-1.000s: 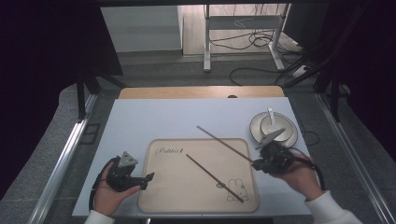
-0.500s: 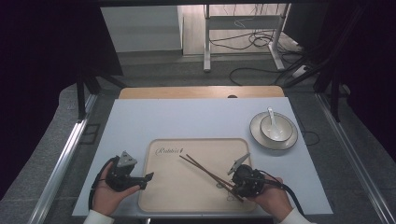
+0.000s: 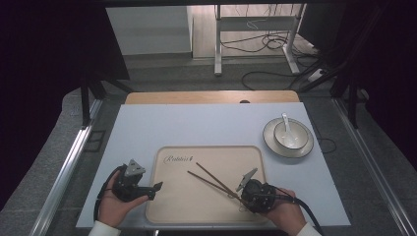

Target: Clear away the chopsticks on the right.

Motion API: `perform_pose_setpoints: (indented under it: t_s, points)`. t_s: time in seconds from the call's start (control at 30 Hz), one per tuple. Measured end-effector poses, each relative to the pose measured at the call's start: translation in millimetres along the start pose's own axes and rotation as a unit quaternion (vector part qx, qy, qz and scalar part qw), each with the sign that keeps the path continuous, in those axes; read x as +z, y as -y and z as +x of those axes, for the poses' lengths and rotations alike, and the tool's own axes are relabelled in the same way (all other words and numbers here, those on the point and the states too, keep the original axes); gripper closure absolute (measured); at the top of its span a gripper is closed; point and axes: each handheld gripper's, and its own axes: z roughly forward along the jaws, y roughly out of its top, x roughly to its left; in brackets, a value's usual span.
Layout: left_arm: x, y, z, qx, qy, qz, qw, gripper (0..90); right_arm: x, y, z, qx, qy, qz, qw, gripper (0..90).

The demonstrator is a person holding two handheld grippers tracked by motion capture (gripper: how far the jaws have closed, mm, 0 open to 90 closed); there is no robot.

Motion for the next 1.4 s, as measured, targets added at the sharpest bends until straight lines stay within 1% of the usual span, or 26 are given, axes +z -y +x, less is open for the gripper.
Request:
perform_pose_setpoints:
  t_s: [0.07,0.1,0.13,0.2,0.23,0.33,0.37,0.4,0.43,0.47,0.5,0.53,0.57,0.6,0.67,0.7,0.73,0.77,0.8,0.93,1.1,1.13,1.17,1.23,1.3,1.4]
  points:
    - [0.2,0.3,0.3,0.000,0.000,0.001,1.0000,17.3,0.0,-0.7,2.3,-0.007,0.002,0.001,1.0000,80.2]
    - [0.8,0.4,0.5,0.000,0.001,0.003,1.0000,17.3,0.1,-1.4,3.6,-0.013,0.003,0.000,0.9999,73.8]
    - [0.8,0.4,0.5,0.000,0.001,0.003,1.0000,17.3,0.1,-1.4,3.6,-0.013,0.003,0.000,0.9999,73.8]
    - [0.8,0.5,0.7,-0.001,0.000,0.003,1.0000,17.3,-3.0,-4.5,6.3,-0.030,0.008,-0.016,0.9994,65.2]
    - [0.6,0.4,1.4,0.001,0.000,0.002,1.0000,17.3,-3.0,-4.5,6.3,-0.030,0.008,-0.016,0.9994,65.2]
    - [-0.7,0.5,2.2,-0.004,-0.002,0.000,1.0000,17.3,-9.4,-18.4,10.3,-0.045,0.008,-0.049,0.9977,58.3]
    - [-1.1,0.3,2.8,-0.002,-0.002,-0.001,1.0000,17.3,-10.9,-33.3,11.8,-0.045,-0.008,-0.087,0.9952,55.6]
    - [-1.4,0.4,2.9,-0.005,-0.003,-0.003,1.0000,17.3,-10.9,-33.3,11.8,-0.045,-0.008,-0.087,0.9952,55.6]
    - [-2.4,0.4,3.7,-0.006,-0.005,-0.004,1.0000,17.3,-8.3,-51.8,9.6,-0.032,-0.041,-0.125,0.9908,53.9]
    - [-2.4,0.4,3.7,-0.006,-0.005,-0.004,1.0000,17.3,-8.3,-51.8,9.6,-0.032,-0.041,-0.125,0.9908,53.9]
    - [-3.4,0.7,4.8,-0.008,-0.006,-0.007,0.9999,17.3,-0.6,-72.7,5.4,-0.018,-0.077,-0.143,0.9867,58.7]
    - [-3.4,0.7,4.8,-0.008,-0.006,-0.007,0.9999,17.3,-0.6,-72.7,5.4,-0.018,-0.077,-0.143,0.9867,58.7]
    - [-4.0,0.9,5.2,-0.011,-0.006,-0.007,0.9999,17.3,9.6,-91.4,3.7,-0.013,-0.089,-0.151,0.9844,69.7]
    - [-4.4,1.0,5.7,-0.014,-0.006,-0.010,0.9998,17.3,9.6,-91.4,3.7,-0.013,-0.089,-0.151,0.9844,69.7]
    - [-5.5,1.3,5.5,-0.017,-0.007,-0.014,0.9997,17.3,22.6,-107.2,3.3,-0.014,-0.126,-0.146,0.9811,76.0]
    - [-5.7,1.6,5.5,-0.019,-0.007,-0.015,0.9997,17.3,29.5,-114.3,3.7,-0.016,-0.134,-0.139,0.9811,79.2]
    - [-5.8,2.0,6.0,-0.018,-0.007,-0.015,0.9997,17.3,36.1,-120.9,4.3,-0.020,-0.134,-0.131,0.9821,82.8]
    - [-5.7,2.7,6.5,-0.021,-0.008,-0.014,0.9996,17.3,48.1,-132.7,3.7,-0.023,-0.137,-0.121,0.9830,88.2]
    - [-5.7,2.7,6.5,-0.021,-0.008,-0.014,0.9996,17.3,48.1,-132.7,3.7,-0.023,-0.137,-0.121,0.9830,88.2]
    - [-6.4,3.0,7.6,-0.019,-0.008,-0.014,0.9997,17.3,64.3,-151.9,0.3,-0.015,-0.136,-0.120,0.9834,88.9]
    - [-6.3,1.3,5.8,-0.016,-0.006,-0.015,0.9997,17.3,69.0,-155.3,0.0,-0.018,-0.117,-0.118,0.9859,88.9]
    - [-6.1,1.1,5.6,-0.011,-0.006,-0.013,0.9998,17.3,70.0,-155.1,-1.1,-0.016,-0.114,-0.116,0.9866,88.9]
    - [-5.5,0.9,5.1,-0.008,-0.005,-0.010,0.9999,17.2,71.4,-154.5,-3.8,-0.007,-0.117,-0.116,0.9863,88.9]
    - [-5.4,0.9,5.1,-0.007,-0.005,-0.010,0.9999,17.3,71.7,-154.0,-4.8,-0.004,-0.119,-0.118,0.9859,88.9]
    - [-5.6,0.8,5.8,-0.008,-0.004,-0.011,0.9999,17.3,71.3,-152.9,-6.2,-0.005,-0.107,-0.118,0.9871,88.9]
    - [-5.7,0.9,6.1,-0.010,-0.004,-0.012,0.9999,17.3,71.7,-148.6,-15.0,0.009,-0.093,-0.118,0.9887,88.9]
